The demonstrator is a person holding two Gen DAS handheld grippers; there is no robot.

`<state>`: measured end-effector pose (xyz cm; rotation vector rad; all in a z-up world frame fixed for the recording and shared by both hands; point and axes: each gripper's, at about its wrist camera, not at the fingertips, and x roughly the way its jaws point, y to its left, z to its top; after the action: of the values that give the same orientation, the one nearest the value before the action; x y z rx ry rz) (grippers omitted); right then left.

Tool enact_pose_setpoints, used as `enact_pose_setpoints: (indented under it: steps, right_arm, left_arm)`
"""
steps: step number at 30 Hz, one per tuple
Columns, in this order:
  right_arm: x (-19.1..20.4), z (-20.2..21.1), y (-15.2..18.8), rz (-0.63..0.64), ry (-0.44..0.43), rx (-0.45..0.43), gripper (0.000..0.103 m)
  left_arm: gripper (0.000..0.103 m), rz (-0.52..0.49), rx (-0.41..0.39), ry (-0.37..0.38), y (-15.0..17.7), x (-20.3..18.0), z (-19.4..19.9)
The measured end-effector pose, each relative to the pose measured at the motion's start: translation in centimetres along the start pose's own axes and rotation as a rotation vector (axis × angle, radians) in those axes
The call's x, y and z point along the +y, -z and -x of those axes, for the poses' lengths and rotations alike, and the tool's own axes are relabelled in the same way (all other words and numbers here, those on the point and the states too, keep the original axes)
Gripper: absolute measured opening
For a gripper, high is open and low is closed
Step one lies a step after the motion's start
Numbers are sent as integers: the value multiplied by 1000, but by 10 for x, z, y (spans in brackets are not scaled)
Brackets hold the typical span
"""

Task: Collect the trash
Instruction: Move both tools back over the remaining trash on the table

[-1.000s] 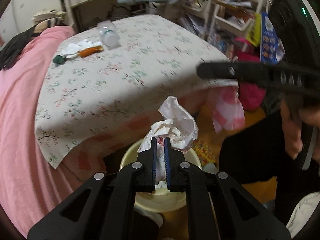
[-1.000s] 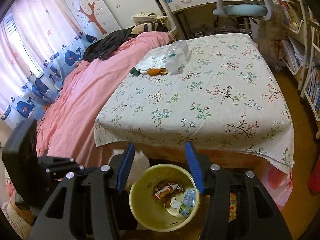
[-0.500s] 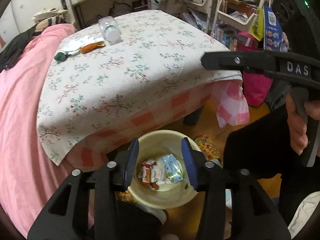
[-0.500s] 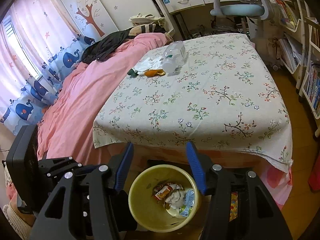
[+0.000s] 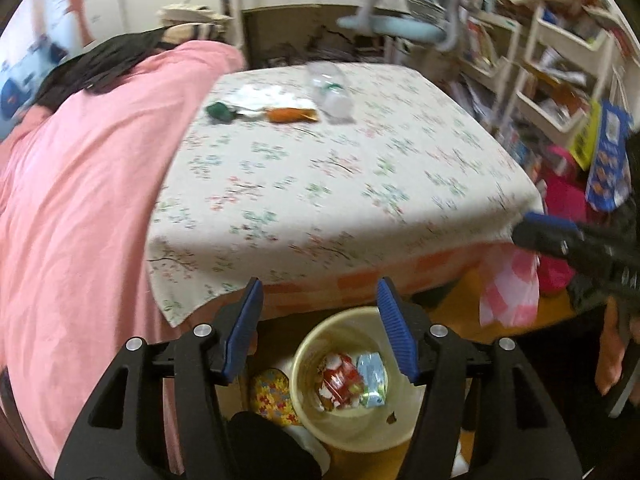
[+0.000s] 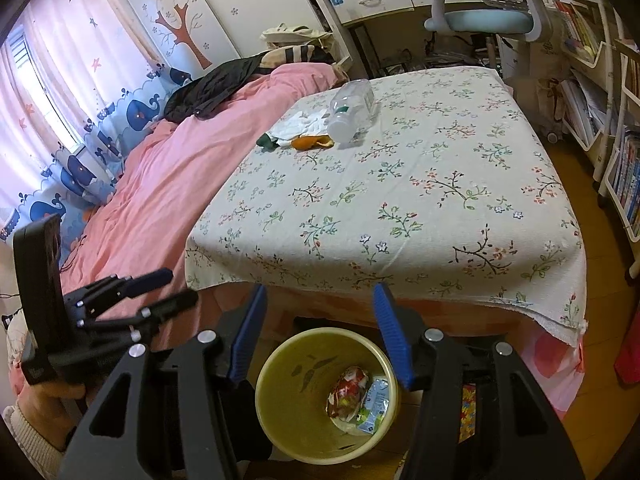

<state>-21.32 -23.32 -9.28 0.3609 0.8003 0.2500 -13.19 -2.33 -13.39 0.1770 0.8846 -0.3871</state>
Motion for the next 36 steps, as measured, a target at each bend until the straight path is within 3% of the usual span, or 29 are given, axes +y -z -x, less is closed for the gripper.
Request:
enact_pose_setpoints:
  steps: [9,18,23,36]
  right_arm:
    - [7,-7,2,23,-1,20,54]
    - [19,-23,-5,44,-24,57,57]
    - [29,-34,-22,67,-30,59,63]
    - [23,-91,-106,67,35,-6,67]
  left_arm:
    - [60,180,-31,-11,-4,34,2]
    - [62,268,-40,-16,-9,46,-4]
    - [63,277,-46,-29,-19,47,-11]
    - [66,325,-80,-122,-97,91,-57]
